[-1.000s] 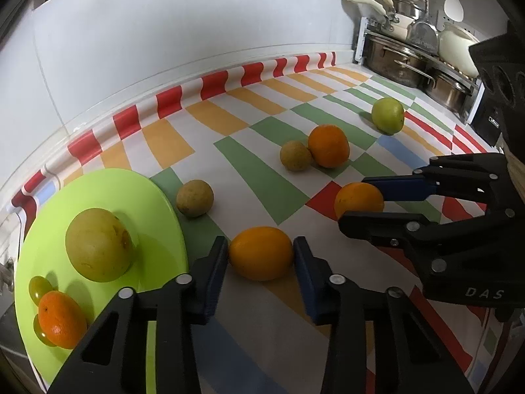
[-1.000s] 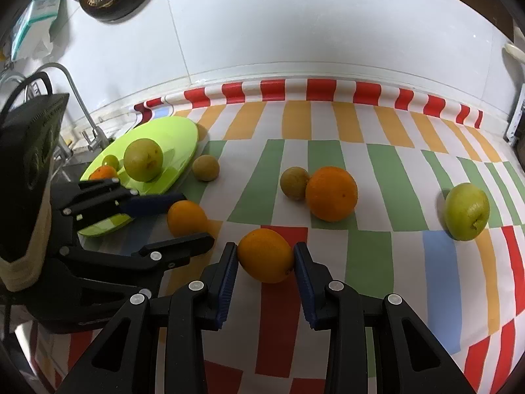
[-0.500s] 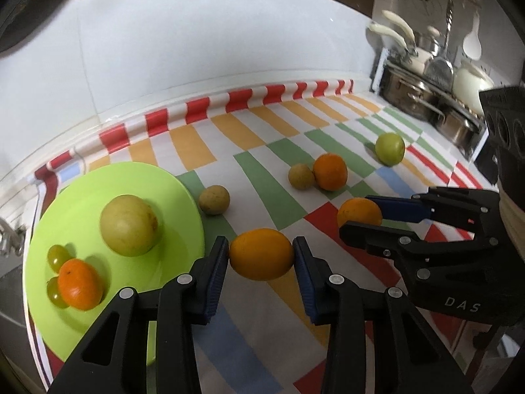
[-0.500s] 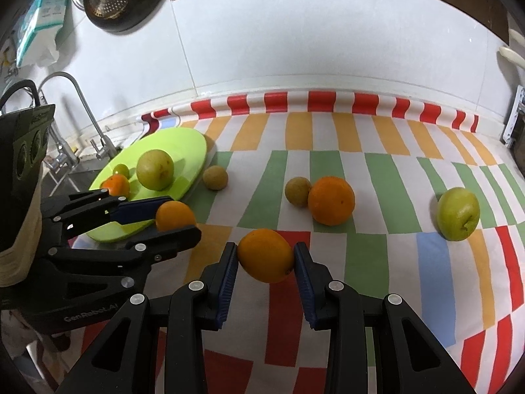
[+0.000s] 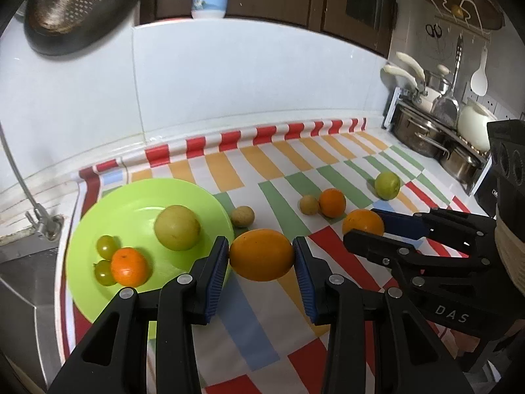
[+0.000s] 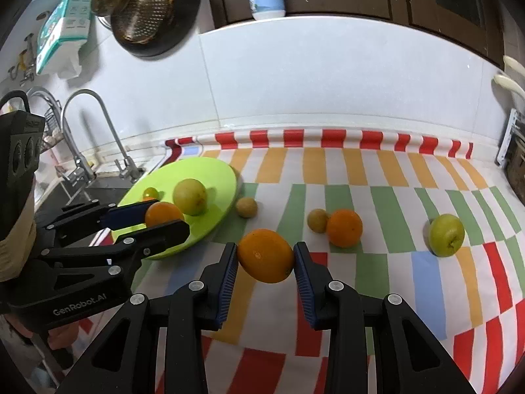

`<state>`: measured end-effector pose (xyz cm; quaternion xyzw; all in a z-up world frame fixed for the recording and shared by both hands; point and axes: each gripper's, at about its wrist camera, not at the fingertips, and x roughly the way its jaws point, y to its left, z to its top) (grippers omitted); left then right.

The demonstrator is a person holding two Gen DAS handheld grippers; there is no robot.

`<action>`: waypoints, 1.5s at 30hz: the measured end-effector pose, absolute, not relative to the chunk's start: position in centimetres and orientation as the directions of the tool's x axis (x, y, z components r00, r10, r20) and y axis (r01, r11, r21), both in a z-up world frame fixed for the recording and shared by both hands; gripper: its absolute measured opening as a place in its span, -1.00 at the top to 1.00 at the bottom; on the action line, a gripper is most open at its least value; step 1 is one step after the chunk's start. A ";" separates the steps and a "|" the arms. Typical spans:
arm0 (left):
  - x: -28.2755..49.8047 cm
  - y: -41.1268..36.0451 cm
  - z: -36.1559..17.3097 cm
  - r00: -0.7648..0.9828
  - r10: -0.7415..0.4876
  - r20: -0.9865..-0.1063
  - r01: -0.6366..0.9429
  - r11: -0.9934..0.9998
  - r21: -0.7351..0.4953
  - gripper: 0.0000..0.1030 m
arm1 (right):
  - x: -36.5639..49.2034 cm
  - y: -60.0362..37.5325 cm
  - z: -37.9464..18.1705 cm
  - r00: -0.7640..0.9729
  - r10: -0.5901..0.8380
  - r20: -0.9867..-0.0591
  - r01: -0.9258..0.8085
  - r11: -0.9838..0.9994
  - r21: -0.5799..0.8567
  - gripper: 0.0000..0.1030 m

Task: Organize fruits
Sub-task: 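Close the left tool on an orange while the right closes on another orange, then carry both oranges onto the green plate and open both tools to release them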

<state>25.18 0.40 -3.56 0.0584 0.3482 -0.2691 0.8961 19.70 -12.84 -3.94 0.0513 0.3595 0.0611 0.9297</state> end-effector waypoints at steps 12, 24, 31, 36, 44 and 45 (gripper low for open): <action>23.4 4.4 -1.2 0.689 -0.395 -0.608 0.462 0.886 -0.051 0.23 | 19.2 -9.4 -1.7 0.767 0.176 -0.617 -0.134 0.984 0.115 0.31; 24.1 9.4 0.1 0.742 -0.335 -0.580 0.415 0.910 0.005 0.23 | 20.2 -4.5 -0.4 0.785 0.216 -0.580 -0.182 0.976 0.116 0.31; 25.5 11.5 0.3 0.751 -0.315 -0.580 0.404 0.914 0.027 0.23 | 22.0 -2.1 -0.2 0.790 0.228 -0.570 -0.196 0.974 0.117 0.31; 26.8 12.5 0.3 0.760 -0.300 -0.576 0.393 0.919 0.040 0.23 | 23.6 -1.0 -0.3 0.784 0.245 -0.570 -0.214 0.969 0.122 0.31; 29.9 13.5 -0.7 0.760 -0.286 -0.584 0.370 0.929 0.027 0.23 | 27.3 -0.1 -0.9 0.771 0.260 -0.582 -0.240 0.964 0.113 0.31; 30.2 13.5 -0.9 0.758 -0.285 -0.587 0.369 0.929 0.025 0.23 | 27.7 -0.1 -1.1 0.768 0.260 -0.585 -0.240 0.964 0.113 0.31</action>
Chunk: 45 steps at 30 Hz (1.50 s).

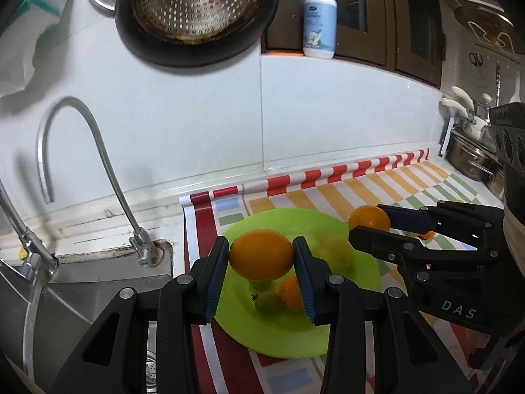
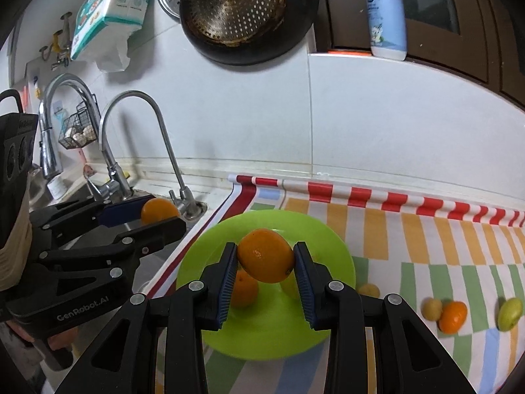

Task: Organize fruits
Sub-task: 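Carry both oranges onto the green plate and open both tools to release them, then lift both tools off the plate and move toward the large orange and green apple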

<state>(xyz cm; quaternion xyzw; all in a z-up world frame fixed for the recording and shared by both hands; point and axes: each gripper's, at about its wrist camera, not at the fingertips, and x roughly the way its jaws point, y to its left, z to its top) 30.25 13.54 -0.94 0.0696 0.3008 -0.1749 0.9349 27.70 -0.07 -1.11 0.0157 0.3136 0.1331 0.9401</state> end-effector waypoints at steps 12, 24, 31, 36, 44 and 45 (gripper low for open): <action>35.2 13.3 -4.7 0.705 -0.287 -0.648 0.384 0.923 0.009 0.23 | 33.1 -0.1 -4.1 0.733 0.265 -0.626 -0.228 0.963 0.141 0.30; 37.5 12.8 -7.0 0.677 -0.290 -0.677 0.392 0.920 -0.001 0.09 | 36.0 -0.3 -6.4 0.703 0.280 -0.654 -0.217 0.960 0.177 0.30; 36.2 13.2 -6.0 0.709 -0.255 -0.657 0.358 0.933 0.024 0.02 | 35.0 -0.7 -6.0 0.718 0.267 -0.642 -0.198 0.964 0.178 0.19; 34.4 13.4 -4.9 0.730 -0.235 -0.642 0.331 0.943 0.032 -0.03 | 33.0 -1.3 -5.2 0.741 0.214 -0.637 -0.157 0.977 0.146 0.19; 31.8 13.4 -2.8 0.751 -0.233 -0.618 0.316 0.948 0.026 -0.17 | 30.0 -2.2 -3.8 0.765 0.177 -0.619 -0.110 0.983 0.146 0.07; 31.4 13.4 -2.6 0.754 -0.234 -0.614 0.315 0.949 0.025 -0.20 | 29.5 -2.2 -3.5 0.768 0.173 -0.616 -0.107 0.984 0.142 0.01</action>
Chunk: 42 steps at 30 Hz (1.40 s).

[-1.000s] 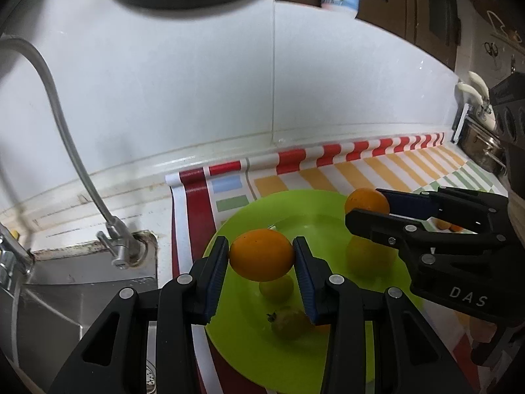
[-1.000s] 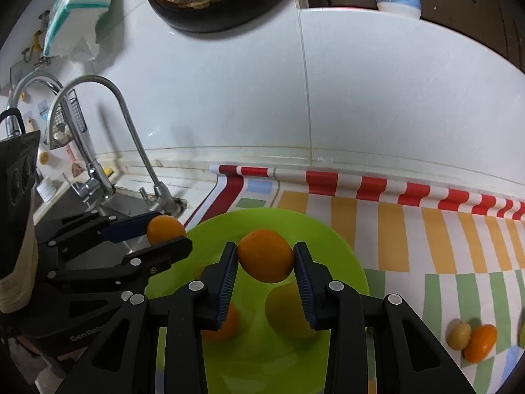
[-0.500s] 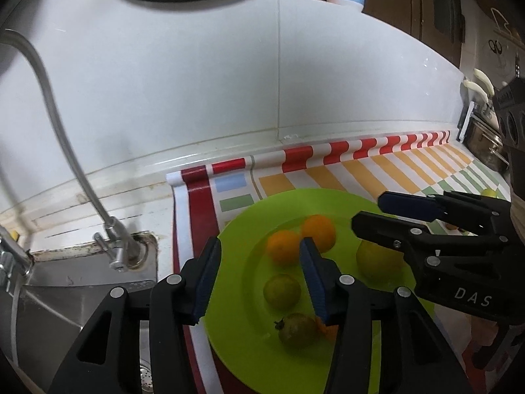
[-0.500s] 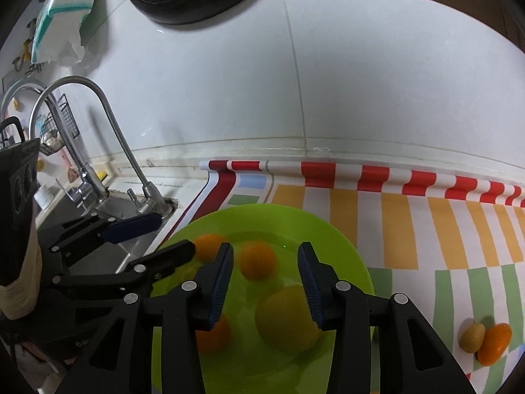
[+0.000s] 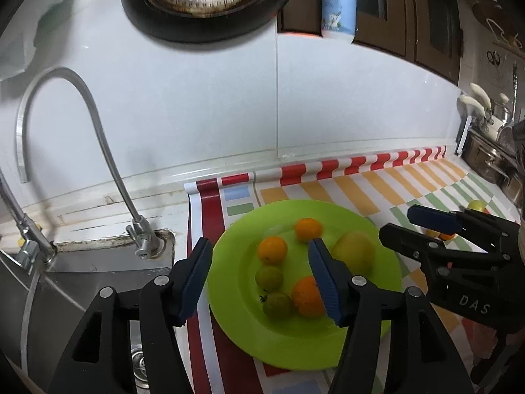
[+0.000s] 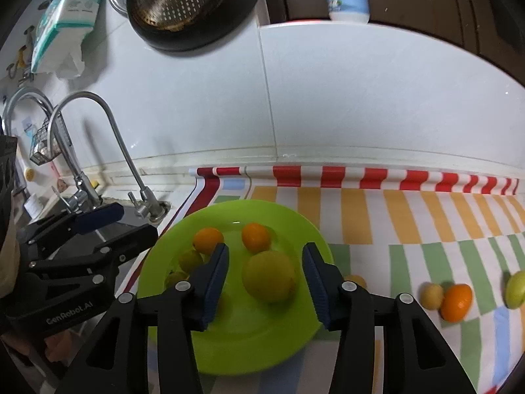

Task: Organize fruits
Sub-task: 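Lift both tools off the plate and move toward the large orange and green apple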

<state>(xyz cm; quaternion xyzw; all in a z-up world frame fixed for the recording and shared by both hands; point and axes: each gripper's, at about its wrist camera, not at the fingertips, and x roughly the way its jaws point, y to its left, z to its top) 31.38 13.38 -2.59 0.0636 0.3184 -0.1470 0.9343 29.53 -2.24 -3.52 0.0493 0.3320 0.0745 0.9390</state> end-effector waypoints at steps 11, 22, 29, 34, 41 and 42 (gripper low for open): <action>26.6 12.6 -0.4 0.780 -0.225 -0.585 0.290 0.957 0.020 -0.47 | 23.8 -3.5 -1.0 0.809 0.106 -0.578 -0.058 0.993 0.101 -0.28; 22.7 10.4 1.2 0.816 -0.209 -0.539 0.273 0.961 0.040 -0.81 | 19.5 -6.3 0.2 0.829 0.046 -0.557 0.008 0.996 0.093 -0.48; 21.0 8.4 1.7 0.824 -0.180 -0.537 0.240 0.970 0.043 -0.93 | 17.7 -8.7 0.7 0.830 0.024 -0.557 0.030 0.996 0.087 -0.54; 20.0 6.4 1.8 0.826 -0.175 -0.536 0.232 0.972 0.040 -0.93 | 16.6 -10.9 1.2 0.833 0.014 -0.553 0.036 0.996 0.079 -0.54; 18.9 3.4 2.2 0.836 -0.170 -0.521 0.221 0.975 0.036 -0.95 | 15.5 -14.1 1.5 0.837 0.011 -0.546 0.034 0.997 0.071 -0.54; 18.7 2.9 2.2 0.838 -0.168 -0.519 0.217 0.975 0.036 -0.95 | 15.4 -14.6 1.5 0.838 0.011 -0.546 0.033 0.997 0.070 -0.54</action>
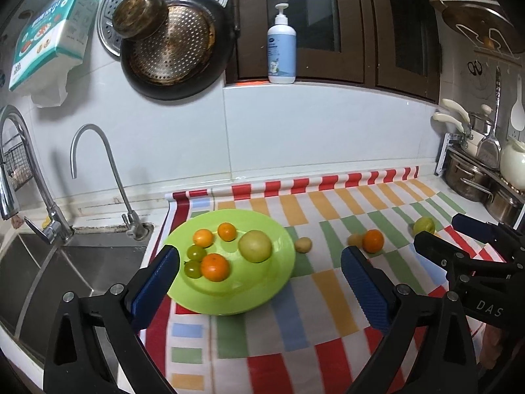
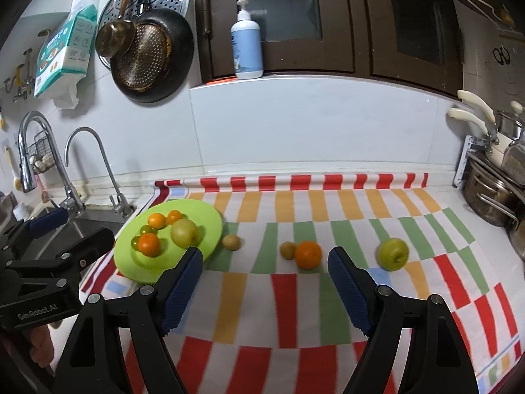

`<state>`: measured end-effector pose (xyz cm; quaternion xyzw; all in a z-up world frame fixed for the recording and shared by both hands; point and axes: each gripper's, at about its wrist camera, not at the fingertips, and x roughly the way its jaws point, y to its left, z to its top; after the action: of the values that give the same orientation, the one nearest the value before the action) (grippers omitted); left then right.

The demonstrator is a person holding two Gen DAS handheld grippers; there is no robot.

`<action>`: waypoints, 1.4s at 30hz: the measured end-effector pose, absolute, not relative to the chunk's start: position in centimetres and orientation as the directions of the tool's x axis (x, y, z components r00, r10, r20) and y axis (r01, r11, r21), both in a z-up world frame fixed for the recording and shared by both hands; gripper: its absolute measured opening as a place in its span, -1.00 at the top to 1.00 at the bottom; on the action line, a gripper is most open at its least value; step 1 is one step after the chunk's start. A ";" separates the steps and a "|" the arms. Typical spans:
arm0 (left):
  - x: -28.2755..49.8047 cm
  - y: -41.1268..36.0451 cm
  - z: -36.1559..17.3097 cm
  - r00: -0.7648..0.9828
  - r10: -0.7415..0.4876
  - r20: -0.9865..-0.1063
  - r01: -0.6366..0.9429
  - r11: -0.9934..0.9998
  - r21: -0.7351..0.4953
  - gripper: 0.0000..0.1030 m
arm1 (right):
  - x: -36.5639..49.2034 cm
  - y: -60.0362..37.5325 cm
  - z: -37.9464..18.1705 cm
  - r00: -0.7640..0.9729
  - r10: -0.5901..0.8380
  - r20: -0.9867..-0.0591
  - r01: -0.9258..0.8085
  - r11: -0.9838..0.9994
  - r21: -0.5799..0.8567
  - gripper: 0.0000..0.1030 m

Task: Organize fruits
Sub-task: 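Lift both tools off the plate and move toward the large orange and green apple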

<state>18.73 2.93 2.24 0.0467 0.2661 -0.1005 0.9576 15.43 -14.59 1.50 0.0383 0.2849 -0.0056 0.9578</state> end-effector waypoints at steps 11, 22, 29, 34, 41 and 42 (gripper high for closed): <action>17.8 -1.4 2.2 0.843 -0.160 -0.514 0.204 0.979 0.029 -0.96 | 14.9 -19.0 1.4 0.839 0.029 -0.543 0.011 0.997 0.070 -0.54; 18.0 -5.4 1.5 0.836 -0.180 -0.519 0.214 0.977 0.006 -0.96 | 15.2 -23.0 0.8 0.833 0.034 -0.552 0.005 0.998 0.068 -0.54; 18.7 -7.9 0.7 0.825 -0.192 -0.531 0.223 0.975 -0.007 -0.96 | 15.8 -25.2 -0.1 0.823 0.043 -0.566 0.004 0.997 0.082 -0.54; 19.6 -9.6 -0.1 0.816 -0.198 -0.543 0.236 0.972 0.000 -0.96 | 16.6 -26.8 -0.9 0.816 0.044 -0.576 0.011 0.996 0.090 -0.54; 20.9 -12.2 -1.7 0.808 -0.223 -0.545 0.279 0.960 0.021 -0.95 | 17.8 -28.9 -2.5 0.799 0.029 -0.600 0.032 0.995 0.091 -0.54; 21.2 -12.6 -2.0 0.806 -0.224 -0.548 0.286 0.958 0.029 -0.95 | 18.1 -29.2 -2.7 0.796 0.028 -0.604 0.036 0.995 0.094 -0.54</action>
<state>21.18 -12.59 -1.98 0.0554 0.2811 -0.1344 0.9486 18.06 -29.21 -2.72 0.0505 0.3192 -0.0021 0.9464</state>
